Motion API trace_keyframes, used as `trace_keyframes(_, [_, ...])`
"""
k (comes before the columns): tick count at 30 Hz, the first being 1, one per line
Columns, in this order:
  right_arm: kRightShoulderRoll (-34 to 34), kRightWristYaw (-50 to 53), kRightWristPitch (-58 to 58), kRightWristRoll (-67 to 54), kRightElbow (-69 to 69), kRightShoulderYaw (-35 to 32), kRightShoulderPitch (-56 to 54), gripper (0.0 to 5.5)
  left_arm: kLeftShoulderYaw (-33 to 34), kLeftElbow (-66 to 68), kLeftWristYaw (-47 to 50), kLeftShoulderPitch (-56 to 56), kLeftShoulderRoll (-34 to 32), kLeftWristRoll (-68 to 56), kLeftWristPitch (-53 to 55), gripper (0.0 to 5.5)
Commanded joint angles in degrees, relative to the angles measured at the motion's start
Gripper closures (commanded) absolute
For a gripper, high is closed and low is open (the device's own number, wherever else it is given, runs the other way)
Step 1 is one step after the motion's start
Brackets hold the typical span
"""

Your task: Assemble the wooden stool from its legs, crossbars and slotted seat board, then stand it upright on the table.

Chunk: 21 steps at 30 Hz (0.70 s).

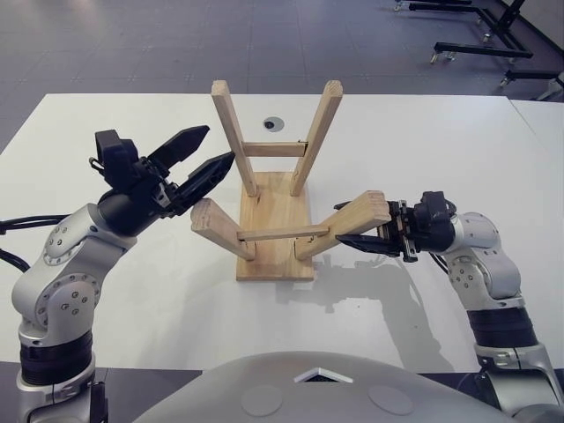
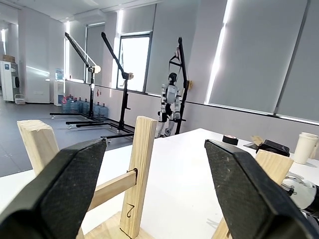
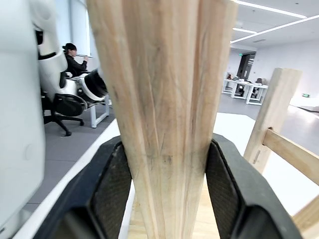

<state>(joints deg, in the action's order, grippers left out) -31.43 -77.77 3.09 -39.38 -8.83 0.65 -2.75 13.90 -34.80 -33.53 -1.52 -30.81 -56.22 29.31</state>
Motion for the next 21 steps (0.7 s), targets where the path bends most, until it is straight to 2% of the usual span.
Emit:
trace_keyframes(1, [-1.2,4.9,6.3,0.0,-3.0,0.0,-1.5,3.46,-0.9,0.0,-0.6,0.4,-0.2,0.4,0.4,1.90])
trace_keyframes(9, [-2.9,5.1,13.6,-1.9,-8.6,0.8,-2.6,3.46,-0.8,0.4,-0.9,0.0,-0.2,0.6,-0.1,1.90])
trace_keyframes(10, [-3.0,5.0,13.8,-1.7,-8.8,0.9,-2.7,3.08,-0.8,0.4,-1.0,0.0,-0.2,0.6,-0.2,1.90])
trace_keyframes(19, [-2.1,5.8,11.8,-1.2,-8.1,-0.2,-2.4,1.62,-0.3,1.3,-2.0,0.1,-1.0,0.5,-0.3,1.90])
trace_keyframes(21, [-1.9,6.2,12.2,-3.3,-8.1,-2.2,-2.1,1.60,0.2,1.4,-2.1,0.2,-1.2,0.4,-0.2,1.90])
